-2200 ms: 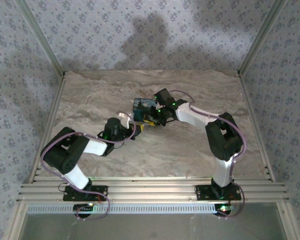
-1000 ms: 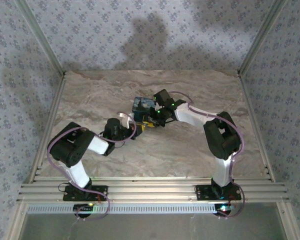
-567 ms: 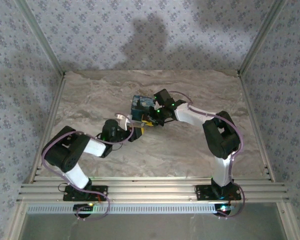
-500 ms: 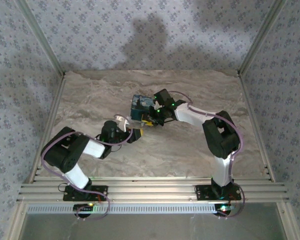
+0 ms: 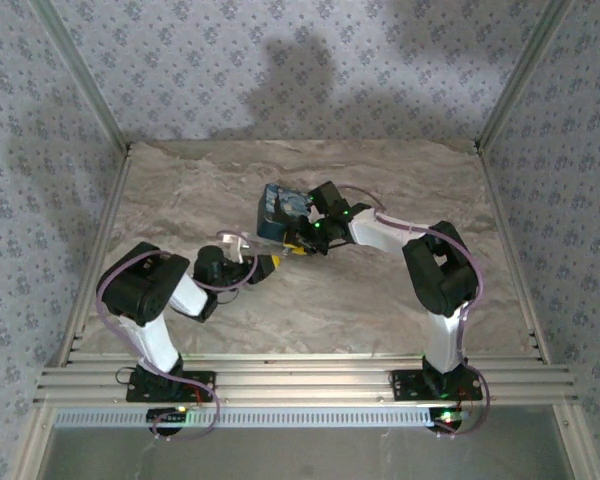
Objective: Unlock the padlock with the key
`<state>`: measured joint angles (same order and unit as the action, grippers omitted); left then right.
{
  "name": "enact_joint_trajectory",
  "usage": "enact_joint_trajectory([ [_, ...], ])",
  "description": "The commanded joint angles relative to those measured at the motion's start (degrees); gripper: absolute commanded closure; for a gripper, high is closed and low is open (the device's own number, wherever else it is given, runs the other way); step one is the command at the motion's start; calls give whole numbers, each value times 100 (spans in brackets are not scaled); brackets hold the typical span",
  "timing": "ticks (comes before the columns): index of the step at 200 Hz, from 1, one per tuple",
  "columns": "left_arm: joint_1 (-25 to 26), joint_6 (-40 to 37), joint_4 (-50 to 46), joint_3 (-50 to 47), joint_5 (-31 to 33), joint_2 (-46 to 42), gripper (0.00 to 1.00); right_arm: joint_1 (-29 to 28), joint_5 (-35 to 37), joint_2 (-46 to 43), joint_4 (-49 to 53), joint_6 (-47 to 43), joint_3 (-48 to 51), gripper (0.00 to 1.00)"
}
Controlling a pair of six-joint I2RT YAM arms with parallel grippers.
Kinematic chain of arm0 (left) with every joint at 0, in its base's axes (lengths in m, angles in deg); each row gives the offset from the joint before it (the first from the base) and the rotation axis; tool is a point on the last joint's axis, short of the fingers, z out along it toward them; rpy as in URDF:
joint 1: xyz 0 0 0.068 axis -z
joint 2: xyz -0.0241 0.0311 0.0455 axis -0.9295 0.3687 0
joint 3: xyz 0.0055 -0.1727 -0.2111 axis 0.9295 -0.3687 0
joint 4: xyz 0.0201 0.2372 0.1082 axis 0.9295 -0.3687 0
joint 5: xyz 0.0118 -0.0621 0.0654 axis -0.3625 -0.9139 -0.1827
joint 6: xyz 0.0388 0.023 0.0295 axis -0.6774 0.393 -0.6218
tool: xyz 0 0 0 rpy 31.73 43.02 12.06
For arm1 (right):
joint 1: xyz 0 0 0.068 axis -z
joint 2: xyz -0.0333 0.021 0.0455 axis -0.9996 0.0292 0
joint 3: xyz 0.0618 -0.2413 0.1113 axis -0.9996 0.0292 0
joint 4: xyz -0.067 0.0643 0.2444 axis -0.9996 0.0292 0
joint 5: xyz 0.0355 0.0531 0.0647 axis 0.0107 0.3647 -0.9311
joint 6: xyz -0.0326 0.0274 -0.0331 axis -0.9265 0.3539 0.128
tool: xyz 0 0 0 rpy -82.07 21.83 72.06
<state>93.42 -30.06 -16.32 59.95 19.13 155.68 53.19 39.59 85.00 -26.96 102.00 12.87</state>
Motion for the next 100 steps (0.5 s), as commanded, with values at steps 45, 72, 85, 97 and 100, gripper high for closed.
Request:
enact_joint_trajectory([
  [45,-19,-107,810,404,-281,316,63,-46,-353,90,395,117,-59,100],
  [72,-19,-146,811,537,-290,510,63,-63,-371,94,424,113,-102,100],
  [85,-19,-168,811,558,-274,594,63,-71,-384,108,432,114,-115,100],
  [97,-10,-199,811,560,-264,660,63,-68,-388,116,436,120,-122,100],
  [100,-10,-208,811,560,-260,675,63,-72,-393,116,438,120,-122,100],
])
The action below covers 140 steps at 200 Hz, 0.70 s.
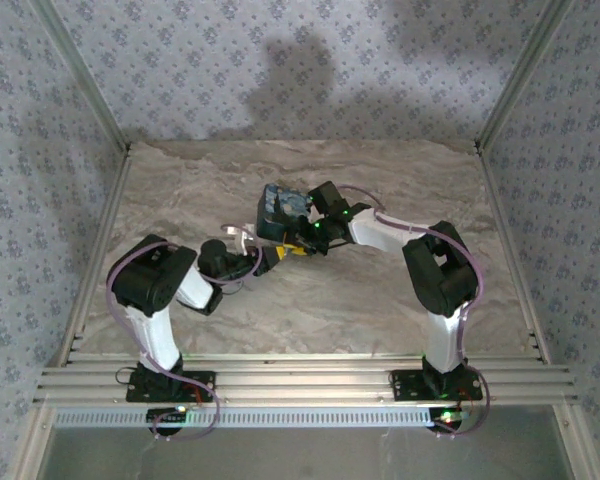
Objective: Unlock the padlock with the key
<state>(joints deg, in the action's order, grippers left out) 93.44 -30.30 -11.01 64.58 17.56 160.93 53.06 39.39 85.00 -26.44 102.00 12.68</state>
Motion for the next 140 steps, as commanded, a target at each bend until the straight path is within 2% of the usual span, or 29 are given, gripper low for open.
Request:
enact_joint_trajectory([
  [1,-12,-185,280,97,-104,155,63,-63,-371,116,384,120,-99,100],
  [39,69,-198,279,179,-159,324,63,-68,-386,150,411,125,-161,100],
  [62,163,-182,280,270,-185,393,66,-72,-386,171,429,136,-193,100],
  [82,190,-149,280,333,-214,421,75,-82,-386,181,438,134,-195,100],
  [111,190,-92,280,342,-250,443,100,-85,-365,170,452,137,-191,100],
  [123,190,-41,280,319,-221,461,100,-94,-338,162,460,140,-183,100],
  [140,186,12,281,286,-182,507,100,-116,-267,136,482,150,-174,87],
])
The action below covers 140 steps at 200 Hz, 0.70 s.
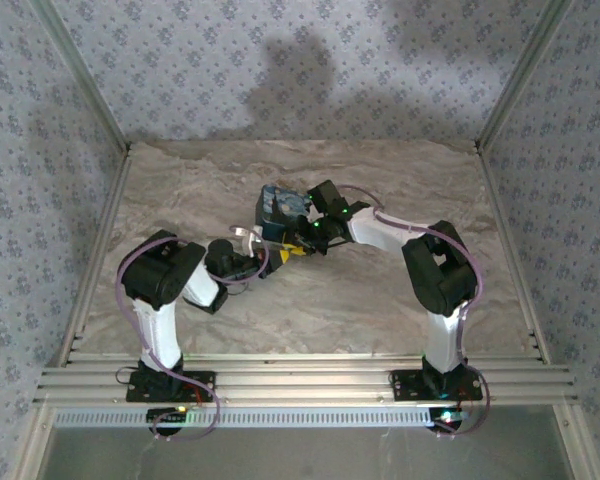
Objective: Unlock the padlock with the key
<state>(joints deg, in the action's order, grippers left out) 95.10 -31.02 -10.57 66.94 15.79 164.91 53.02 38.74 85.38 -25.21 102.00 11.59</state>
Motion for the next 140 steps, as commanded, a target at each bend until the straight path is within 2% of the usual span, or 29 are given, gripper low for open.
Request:
enact_joint_trajectory([
  [1,22,90,236,52,-2,111,100,-110,-199,93,362,148,-61,86],
  [30,26,157,236,-32,94,231,100,-164,-78,27,385,165,-9,61],
  [51,33,184,236,-143,213,266,100,-206,42,-71,347,194,106,51],
  [83,33,202,236,-309,371,206,100,-254,310,-303,244,257,289,43],
  [140,33,328,157,-412,541,178,100,-374,1264,-1013,-77,436,857,40],
])
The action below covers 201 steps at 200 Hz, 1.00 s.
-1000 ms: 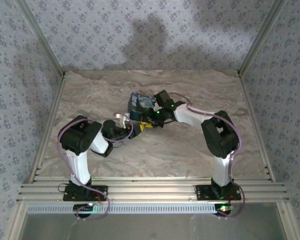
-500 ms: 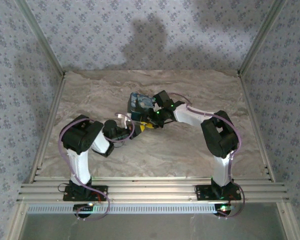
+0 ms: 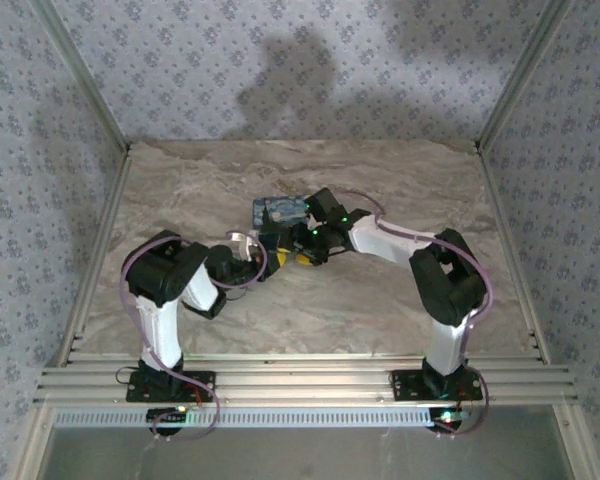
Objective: Unlock the padlock with the key
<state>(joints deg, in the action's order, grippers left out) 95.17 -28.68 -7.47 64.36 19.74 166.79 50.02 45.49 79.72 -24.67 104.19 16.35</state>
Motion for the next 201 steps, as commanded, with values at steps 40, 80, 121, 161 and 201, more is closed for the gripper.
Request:
enact_joint_trajectory([
  [40,105,210,-376,-189,182,-179,100,-213,1131,-760,-1276,598,1184,39],
  [80,219,133,-1126,-159,149,-635,100,-394,1348,-567,-2196,877,1447,38],
  [121,227,-27,-1761,-97,176,-1088,100,-483,1389,-224,-2449,1041,1316,38],
  [161,247,-41,-2064,-65,196,-1328,100,-533,1482,-78,-2267,1180,1249,40],
  [201,327,-32,-2268,-57,180,-1570,100,-564,1400,55,-2522,1292,1286,41],
])
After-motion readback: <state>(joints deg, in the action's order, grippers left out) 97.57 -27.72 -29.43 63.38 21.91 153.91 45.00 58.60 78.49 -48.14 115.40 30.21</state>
